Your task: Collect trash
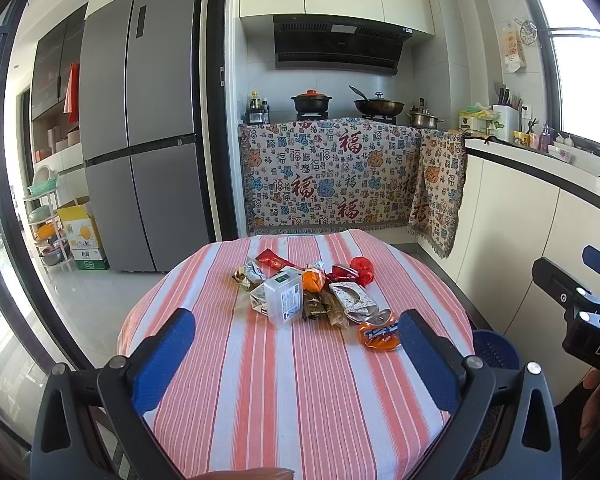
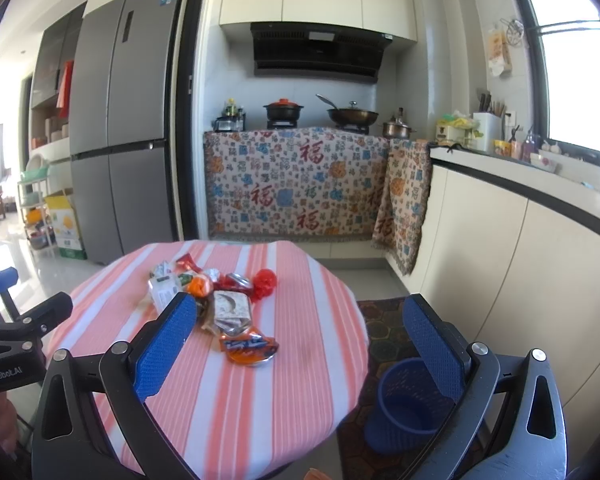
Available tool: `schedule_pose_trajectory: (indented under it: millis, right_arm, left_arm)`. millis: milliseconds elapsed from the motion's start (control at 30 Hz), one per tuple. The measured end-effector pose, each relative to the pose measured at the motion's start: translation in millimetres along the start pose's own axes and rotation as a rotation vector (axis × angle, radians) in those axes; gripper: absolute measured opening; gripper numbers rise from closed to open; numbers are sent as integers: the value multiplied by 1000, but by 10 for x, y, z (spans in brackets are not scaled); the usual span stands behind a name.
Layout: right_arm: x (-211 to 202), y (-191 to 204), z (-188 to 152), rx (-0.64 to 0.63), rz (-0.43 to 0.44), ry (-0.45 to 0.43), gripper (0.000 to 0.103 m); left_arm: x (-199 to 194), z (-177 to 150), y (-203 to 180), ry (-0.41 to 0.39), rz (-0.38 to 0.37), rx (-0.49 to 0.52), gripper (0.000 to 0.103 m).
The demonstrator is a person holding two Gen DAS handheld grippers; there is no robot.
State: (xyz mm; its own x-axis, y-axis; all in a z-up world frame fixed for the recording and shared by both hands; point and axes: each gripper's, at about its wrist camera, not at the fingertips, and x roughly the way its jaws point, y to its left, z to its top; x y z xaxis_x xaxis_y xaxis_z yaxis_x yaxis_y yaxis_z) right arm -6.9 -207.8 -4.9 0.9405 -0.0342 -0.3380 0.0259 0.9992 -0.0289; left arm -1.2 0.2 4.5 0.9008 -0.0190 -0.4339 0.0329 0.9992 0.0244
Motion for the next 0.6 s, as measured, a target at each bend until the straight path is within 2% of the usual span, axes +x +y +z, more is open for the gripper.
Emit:
schedule_pose_trajectory:
  millis: [600]
  right_arm:
    - [12, 11, -18, -2, 1, 2, 103]
  left_arm:
    - [0, -3, -4, 1, -2, 0, 103]
